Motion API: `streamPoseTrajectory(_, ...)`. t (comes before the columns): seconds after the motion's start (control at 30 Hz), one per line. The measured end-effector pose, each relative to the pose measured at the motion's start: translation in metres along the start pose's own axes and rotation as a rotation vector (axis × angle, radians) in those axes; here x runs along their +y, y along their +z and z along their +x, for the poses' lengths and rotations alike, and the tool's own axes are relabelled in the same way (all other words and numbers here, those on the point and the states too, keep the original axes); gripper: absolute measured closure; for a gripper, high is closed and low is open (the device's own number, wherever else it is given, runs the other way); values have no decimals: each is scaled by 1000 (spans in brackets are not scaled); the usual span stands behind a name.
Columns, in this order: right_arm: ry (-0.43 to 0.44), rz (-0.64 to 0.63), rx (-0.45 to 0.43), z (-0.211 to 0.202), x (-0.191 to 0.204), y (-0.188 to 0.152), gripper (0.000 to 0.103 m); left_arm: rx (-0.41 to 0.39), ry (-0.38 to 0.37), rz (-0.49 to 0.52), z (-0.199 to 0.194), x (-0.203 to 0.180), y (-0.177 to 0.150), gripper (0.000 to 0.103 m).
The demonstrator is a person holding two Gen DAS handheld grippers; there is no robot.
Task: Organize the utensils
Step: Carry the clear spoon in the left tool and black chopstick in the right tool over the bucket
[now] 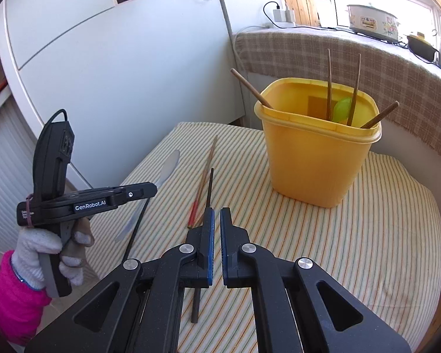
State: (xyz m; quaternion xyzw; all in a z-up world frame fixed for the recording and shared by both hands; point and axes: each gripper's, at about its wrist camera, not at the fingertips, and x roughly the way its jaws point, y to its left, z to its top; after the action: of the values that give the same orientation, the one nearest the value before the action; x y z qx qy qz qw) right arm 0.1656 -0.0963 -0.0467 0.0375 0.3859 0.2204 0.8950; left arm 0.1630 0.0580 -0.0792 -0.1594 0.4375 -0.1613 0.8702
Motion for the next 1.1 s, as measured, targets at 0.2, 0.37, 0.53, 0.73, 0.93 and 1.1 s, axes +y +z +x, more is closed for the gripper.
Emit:
streamPoseTrajectory(0.2,61,-35,189,47,7,-3,99,-7,0,-10,-3,6,-4,100)
streamPoseTrajectory(0.37,89,-32,347,92,9,-1,98,-13,6,-5,-8,9,-7,100)
streamPoseTrajectory(0.53,34,-98,430,111,19,1,83,-13,13,5,-11,11,-11,100)
streamPoseTrajectory(0.73,-14,-131,471,116,24,8,82,-7,7,5,-9,15,-12,100)
streamPoseTrajectory(0.93,-81,-171,558,135,27,14,82,-7,-6,6,-9,15,-12,100)
streamPoseTrajectory(1.1,-128,-198,590,149,29,13,82,-14,-15,-1,-11,16,-12,100)
